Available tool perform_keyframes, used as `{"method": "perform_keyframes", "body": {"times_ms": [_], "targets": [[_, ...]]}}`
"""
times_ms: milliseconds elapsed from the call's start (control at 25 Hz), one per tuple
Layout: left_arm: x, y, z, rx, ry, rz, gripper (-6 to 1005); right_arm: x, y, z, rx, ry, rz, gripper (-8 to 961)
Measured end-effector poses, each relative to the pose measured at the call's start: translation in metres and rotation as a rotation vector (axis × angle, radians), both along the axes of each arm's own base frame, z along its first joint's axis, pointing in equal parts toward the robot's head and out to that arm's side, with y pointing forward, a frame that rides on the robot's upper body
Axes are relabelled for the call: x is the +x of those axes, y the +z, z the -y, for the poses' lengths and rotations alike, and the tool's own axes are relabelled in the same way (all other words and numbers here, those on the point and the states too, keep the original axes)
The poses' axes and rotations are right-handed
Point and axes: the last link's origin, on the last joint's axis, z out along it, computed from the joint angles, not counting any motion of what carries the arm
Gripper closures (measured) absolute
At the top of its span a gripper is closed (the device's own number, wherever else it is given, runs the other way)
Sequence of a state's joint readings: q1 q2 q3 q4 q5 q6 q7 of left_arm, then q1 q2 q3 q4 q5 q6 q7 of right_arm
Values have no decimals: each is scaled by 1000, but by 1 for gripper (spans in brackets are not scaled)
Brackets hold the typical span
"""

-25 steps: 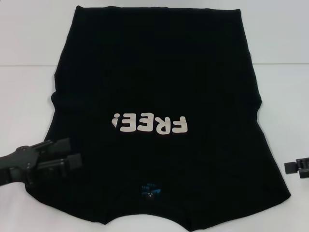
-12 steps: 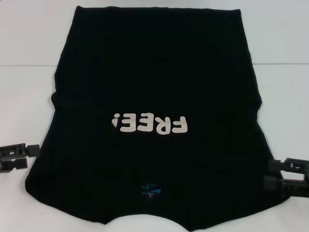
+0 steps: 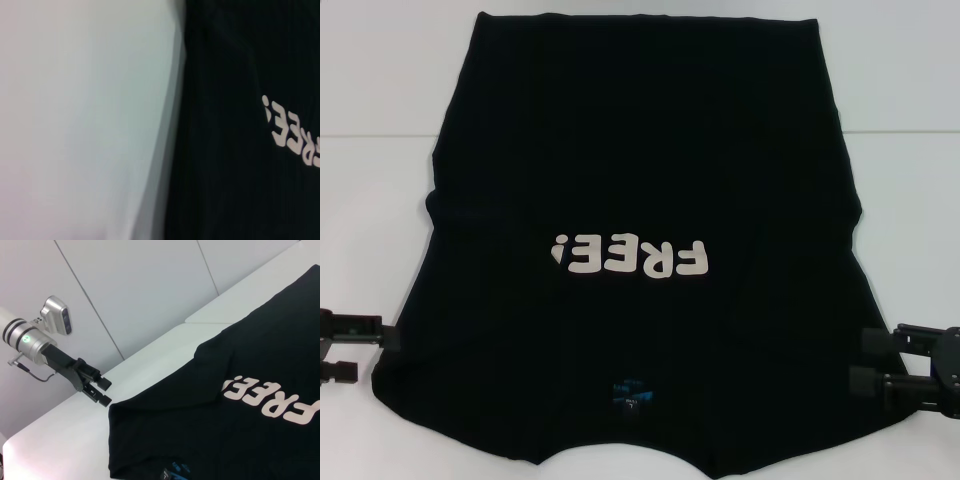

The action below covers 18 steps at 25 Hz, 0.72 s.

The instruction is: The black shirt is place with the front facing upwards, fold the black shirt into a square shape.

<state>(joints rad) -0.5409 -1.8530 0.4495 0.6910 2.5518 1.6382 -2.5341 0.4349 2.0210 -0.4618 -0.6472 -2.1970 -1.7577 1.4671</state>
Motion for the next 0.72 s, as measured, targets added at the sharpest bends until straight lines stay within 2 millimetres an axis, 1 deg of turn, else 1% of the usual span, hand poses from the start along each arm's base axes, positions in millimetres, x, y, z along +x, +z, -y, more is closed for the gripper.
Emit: {"method": "perform_keyframes", "body": {"times_ms": [200, 560, 720], "targets": [[-4, -4, -2, -5, 2, -45, 108, 0, 0, 0, 3, -1, -3, 155], [2, -19, -6, -43, -35, -77, 124, 0, 1, 0, 3, -9, -7, 156], [3, -22, -8, -41, -41, -82, 131, 0, 1, 0, 1, -9, -10, 156]]}}
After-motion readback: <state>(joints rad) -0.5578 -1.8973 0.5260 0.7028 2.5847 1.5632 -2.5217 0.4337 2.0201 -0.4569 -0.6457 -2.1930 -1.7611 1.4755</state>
